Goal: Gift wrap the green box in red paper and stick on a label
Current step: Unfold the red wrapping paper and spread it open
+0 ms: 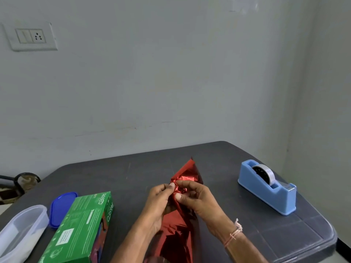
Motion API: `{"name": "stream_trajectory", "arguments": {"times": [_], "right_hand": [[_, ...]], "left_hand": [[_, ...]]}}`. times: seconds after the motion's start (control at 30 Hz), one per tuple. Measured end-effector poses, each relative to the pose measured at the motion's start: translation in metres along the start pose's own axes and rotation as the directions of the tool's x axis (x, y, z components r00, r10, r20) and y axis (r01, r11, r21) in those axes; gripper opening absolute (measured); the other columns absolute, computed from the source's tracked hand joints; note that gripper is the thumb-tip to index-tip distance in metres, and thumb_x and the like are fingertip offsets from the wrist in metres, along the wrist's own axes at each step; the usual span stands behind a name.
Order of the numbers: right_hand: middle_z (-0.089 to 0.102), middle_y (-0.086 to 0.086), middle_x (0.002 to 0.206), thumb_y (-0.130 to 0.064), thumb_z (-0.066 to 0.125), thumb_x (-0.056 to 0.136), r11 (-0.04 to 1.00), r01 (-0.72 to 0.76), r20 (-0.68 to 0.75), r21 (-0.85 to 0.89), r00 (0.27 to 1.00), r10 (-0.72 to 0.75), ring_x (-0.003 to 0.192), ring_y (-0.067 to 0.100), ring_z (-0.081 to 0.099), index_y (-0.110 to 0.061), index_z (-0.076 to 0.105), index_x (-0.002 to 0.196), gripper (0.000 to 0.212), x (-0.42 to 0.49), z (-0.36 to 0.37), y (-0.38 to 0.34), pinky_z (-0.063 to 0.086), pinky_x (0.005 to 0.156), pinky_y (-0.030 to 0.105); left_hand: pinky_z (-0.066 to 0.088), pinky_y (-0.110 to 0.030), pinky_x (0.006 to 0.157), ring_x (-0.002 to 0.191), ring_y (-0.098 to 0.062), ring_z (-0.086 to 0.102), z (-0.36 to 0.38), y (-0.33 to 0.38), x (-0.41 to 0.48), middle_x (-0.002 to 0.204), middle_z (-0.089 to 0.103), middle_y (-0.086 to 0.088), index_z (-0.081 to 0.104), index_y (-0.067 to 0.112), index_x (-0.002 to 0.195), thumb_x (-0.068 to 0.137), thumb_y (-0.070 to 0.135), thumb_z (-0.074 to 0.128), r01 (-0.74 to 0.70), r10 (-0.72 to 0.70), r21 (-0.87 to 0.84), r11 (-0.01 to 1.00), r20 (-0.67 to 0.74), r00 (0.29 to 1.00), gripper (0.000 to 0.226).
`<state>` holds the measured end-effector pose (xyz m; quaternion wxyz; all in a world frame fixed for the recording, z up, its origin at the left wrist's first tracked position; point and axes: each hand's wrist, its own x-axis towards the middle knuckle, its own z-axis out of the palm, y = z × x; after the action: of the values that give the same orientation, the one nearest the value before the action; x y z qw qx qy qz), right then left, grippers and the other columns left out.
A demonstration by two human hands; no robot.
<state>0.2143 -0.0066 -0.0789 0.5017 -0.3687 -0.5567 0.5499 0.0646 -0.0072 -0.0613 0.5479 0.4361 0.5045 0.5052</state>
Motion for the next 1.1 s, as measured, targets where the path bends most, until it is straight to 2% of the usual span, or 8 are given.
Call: {"name": "stream_trajectory", "arguments": {"times": [0.47, 0.63, 0.73, 0.8, 0.87, 0.93, 1.03, 1.1], "right_hand": [[0.07, 0.016, 0.074, -0.017, 0.08, 0.087, 0.997, 0.044, -0.23, 0.062, 0.973, -0.028, 0.061, 0.019, 0.061, 0.001, 0.069, 0.08, 0.022, -0.001, 0.008, 0.007, 0.051, 0.056, 0.028], [0.064, 0.01, 0.071, -0.024, 0.076, 0.086, 0.98, -0.085, -0.275, 0.18, 0.952, 0.133, 0.056, 0.017, 0.051, -0.01, 0.066, 0.08, 0.019, -0.001, -0.032, -0.01, 0.042, 0.055, 0.027], [0.066, 0.004, 0.073, -0.034, 0.078, 0.078, 0.975, -0.156, -0.3, 0.158, 0.933, 0.198, 0.063, 0.017, 0.055, -0.013, 0.068, 0.084, 0.024, -0.003, -0.069, -0.018, 0.047, 0.062, 0.03], [0.065, 0.004, 0.073, -0.037, 0.078, 0.074, 0.975, -0.174, -0.317, 0.14, 0.925, 0.211, 0.067, 0.017, 0.055, -0.012, 0.069, 0.089, 0.03, -0.004, -0.09, -0.02, 0.048, 0.066, 0.032], [0.063, 0.005, 0.074, -0.037, 0.08, 0.072, 0.974, -0.196, -0.328, 0.118, 0.918, 0.224, 0.066, 0.017, 0.053, -0.013, 0.07, 0.089, 0.031, -0.004, -0.104, -0.02, 0.047, 0.065, 0.032], [0.065, 0.007, 0.078, -0.038, 0.081, 0.071, 0.971, -0.216, -0.317, 0.107, 0.918, 0.239, 0.066, 0.017, 0.054, -0.013, 0.071, 0.089, 0.032, -0.004, -0.112, -0.018, 0.047, 0.065, 0.031], [0.067, 0.006, 0.076, -0.034, 0.079, 0.075, 0.965, -0.239, -0.299, 0.108, 0.918, 0.261, 0.06, 0.014, 0.058, -0.013, 0.069, 0.087, 0.026, -0.004, -0.116, -0.013, 0.05, 0.058, 0.026], [0.067, 0.005, 0.072, -0.029, 0.077, 0.083, 0.958, -0.261, -0.294, 0.116, 0.913, 0.284, 0.054, 0.012, 0.058, -0.011, 0.069, 0.091, 0.022, -0.005, -0.116, -0.01, 0.05, 0.051, 0.024]], "left_hand": [[0.062, -0.031, 0.059, 0.07, -0.023, 0.076, -0.017, -0.001, -0.012, 0.086, 0.078, -0.014, 0.076, 0.004, 0.093, 0.093, 0.02, 0.072, 0.105, -0.101, -0.156, 0.982, 0.035, 0.994, 0.017], [0.059, -0.027, 0.052, 0.06, -0.016, 0.072, -0.059, 0.007, 0.005, 0.078, 0.078, -0.01, 0.07, 0.009, 0.085, 0.097, 0.016, 0.069, 0.057, -0.071, -0.107, 0.993, -0.135, 0.988, 0.014], [0.058, -0.033, 0.069, 0.069, -0.022, 0.068, -0.092, 0.005, 0.018, 0.093, 0.077, -0.023, 0.072, 0.006, 0.085, 0.095, 0.014, 0.072, -0.003, 0.023, 0.069, 0.998, -0.295, 0.955, 0.013], [0.052, -0.035, 0.083, 0.091, -0.026, 0.067, -0.102, 0.006, 0.022, 0.115, 0.072, -0.024, 0.069, 0.005, 0.109, 0.094, 0.012, 0.073, -0.07, 0.17, 0.238, 0.969, -0.434, 0.885, 0.018], [0.047, -0.039, 0.096, 0.111, -0.026, 0.061, -0.102, 0.015, 0.023, 0.131, 0.063, -0.013, 0.057, 0.008, 0.13, 0.094, 0.022, 0.073, -0.198, 0.471, 0.496, 0.845, -0.515, 0.716, 0.041], [0.046, -0.039, 0.099, 0.113, -0.02, 0.058, -0.091, 0.027, 0.019, 0.131, 0.061, -0.003, 0.056, 0.015, 0.132, 0.096, 0.032, 0.069, -0.372, 0.744, 0.7, 0.61, -0.345, 0.572, 0.042], [0.052, -0.03, 0.085, 0.079, 0.001, 0.059, -0.062, 0.029, 0.014, 0.119, 0.063, 0.014, 0.064, 0.034, 0.119, 0.094, 0.055, 0.059, -0.498, 0.714, 0.783, 0.372, 0.101, 0.693, 0.033], [0.046, -0.043, 0.108, 0.083, 0.008, 0.062, -0.049, 0.021, 0.016, 0.109, 0.067, 0.02, 0.069, 0.038, 0.111, 0.09, 0.07, 0.052, -0.444, 0.527, 0.873, 0.204, 0.285, 0.801, 0.042]]}}
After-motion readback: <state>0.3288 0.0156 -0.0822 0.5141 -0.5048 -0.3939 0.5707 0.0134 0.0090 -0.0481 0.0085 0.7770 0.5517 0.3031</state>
